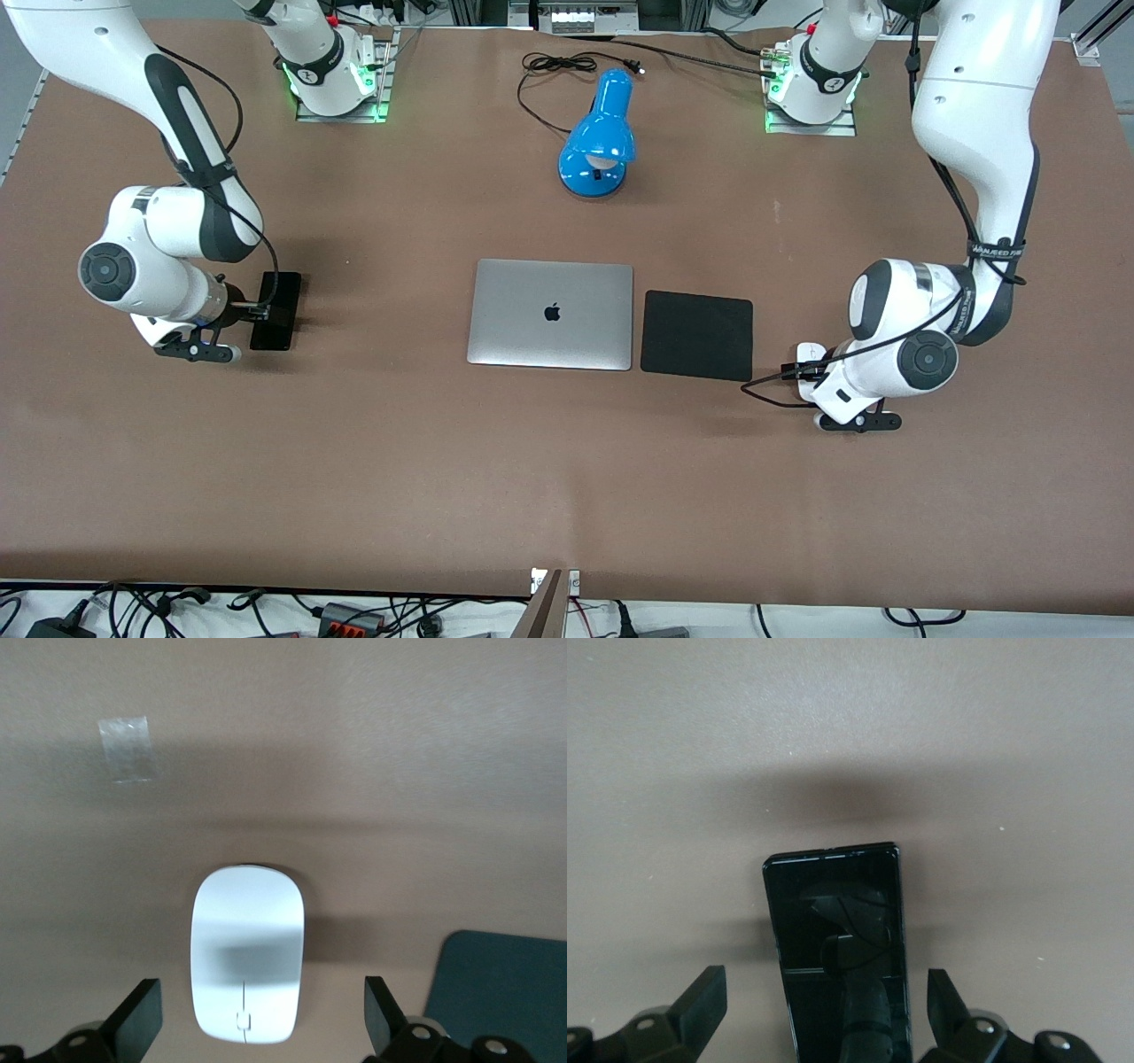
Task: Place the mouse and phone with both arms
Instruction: 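Lower the right gripper onto the phone while the left gripper lowers onto the mouse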
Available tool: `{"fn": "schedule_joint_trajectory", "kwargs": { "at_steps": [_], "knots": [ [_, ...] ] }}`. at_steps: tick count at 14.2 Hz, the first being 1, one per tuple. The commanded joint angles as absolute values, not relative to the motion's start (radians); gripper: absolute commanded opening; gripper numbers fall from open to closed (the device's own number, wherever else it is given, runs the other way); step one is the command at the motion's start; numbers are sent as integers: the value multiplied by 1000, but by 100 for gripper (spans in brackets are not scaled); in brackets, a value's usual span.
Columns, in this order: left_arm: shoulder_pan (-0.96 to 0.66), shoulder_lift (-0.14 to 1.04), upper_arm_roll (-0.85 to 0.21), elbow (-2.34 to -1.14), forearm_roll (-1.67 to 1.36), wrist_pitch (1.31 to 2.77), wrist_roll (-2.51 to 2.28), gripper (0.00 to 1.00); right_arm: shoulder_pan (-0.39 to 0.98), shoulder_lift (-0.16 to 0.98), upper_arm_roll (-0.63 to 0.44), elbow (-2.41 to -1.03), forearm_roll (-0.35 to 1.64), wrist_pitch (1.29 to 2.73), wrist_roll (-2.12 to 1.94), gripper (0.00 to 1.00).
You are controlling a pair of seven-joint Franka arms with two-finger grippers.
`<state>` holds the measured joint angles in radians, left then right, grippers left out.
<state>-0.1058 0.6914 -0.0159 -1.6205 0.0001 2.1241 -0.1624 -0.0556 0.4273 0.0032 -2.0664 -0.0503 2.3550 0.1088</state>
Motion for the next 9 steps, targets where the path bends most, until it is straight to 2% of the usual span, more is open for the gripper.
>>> {"fn": "schedule_joint_trajectory", "kwargs": {
  "at_steps": [1,3,9],
  "knots": [
    [-106,709,-11,-1614,2,2146,-155,100,-60,442,11,-2124,-66,2437,141,100],
    [-106,709,-11,-1615,3,2146,-149,100,-61,440,11,-2163,-66,2479,140,100],
    [-103,724,-11,-1615,32,2157,-135,100,-67,442,11,-2164,-66,2445,149,100]
  ]
}}
